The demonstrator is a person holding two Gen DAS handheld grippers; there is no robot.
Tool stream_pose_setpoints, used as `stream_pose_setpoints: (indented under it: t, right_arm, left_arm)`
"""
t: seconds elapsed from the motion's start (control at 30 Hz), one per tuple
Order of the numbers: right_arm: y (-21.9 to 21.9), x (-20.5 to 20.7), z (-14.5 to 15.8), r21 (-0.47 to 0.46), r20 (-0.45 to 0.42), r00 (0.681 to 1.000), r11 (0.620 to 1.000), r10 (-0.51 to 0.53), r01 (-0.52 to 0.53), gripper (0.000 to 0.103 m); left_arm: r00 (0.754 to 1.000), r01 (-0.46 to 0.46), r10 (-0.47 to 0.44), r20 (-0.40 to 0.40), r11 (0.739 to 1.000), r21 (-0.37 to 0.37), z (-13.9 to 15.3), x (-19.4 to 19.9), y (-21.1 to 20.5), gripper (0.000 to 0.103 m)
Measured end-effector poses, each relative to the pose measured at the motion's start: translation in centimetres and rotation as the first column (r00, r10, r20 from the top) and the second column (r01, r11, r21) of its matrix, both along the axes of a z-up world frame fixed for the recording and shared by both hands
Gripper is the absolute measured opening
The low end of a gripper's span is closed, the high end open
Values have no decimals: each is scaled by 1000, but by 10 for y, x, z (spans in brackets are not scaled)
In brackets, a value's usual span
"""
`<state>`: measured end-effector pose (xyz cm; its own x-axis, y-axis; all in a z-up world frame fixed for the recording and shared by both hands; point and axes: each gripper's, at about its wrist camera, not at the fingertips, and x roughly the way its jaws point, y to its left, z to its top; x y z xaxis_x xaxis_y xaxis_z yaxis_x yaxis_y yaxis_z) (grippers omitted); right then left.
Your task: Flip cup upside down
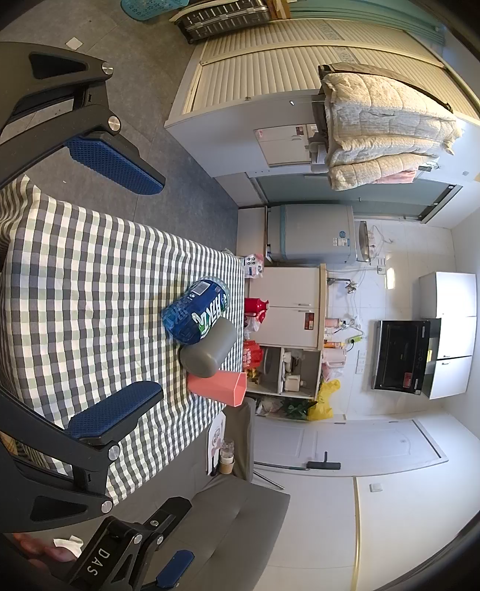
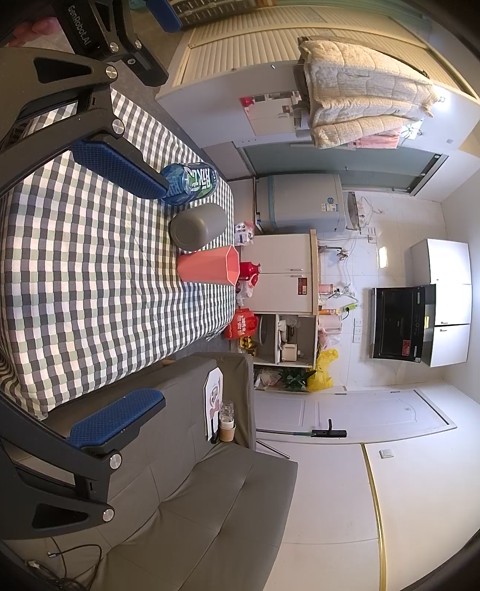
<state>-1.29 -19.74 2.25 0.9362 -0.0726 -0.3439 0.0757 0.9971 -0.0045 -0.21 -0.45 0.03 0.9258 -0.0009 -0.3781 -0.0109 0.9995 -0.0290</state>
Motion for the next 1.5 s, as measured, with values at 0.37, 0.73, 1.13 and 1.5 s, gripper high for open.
stream_pose_setpoints:
  t: [0.37,0.73,1.13,1.5]
  right_arm:
    - [0,0,-1,0,-1,1000,1000,0,0,103]
    - [0,0,-1,0,-2,1000,1000,0,0,103]
    - [0,0,-1,0,-3,1000,1000,0,0,103]
    - [7,2,-10,-5,-14,1000,1000,6,-6,103]
  left_arm:
    - [1000,0,0,-1,1000,1,0,0,0,103]
    - [1000,0,0,-2,1000,2,0,0,0,103]
    - [1000,0,0,-3,1000,2,0,1,-1,103]
    - [1000,-9,9,2,1000,-28,0,0,4,103]
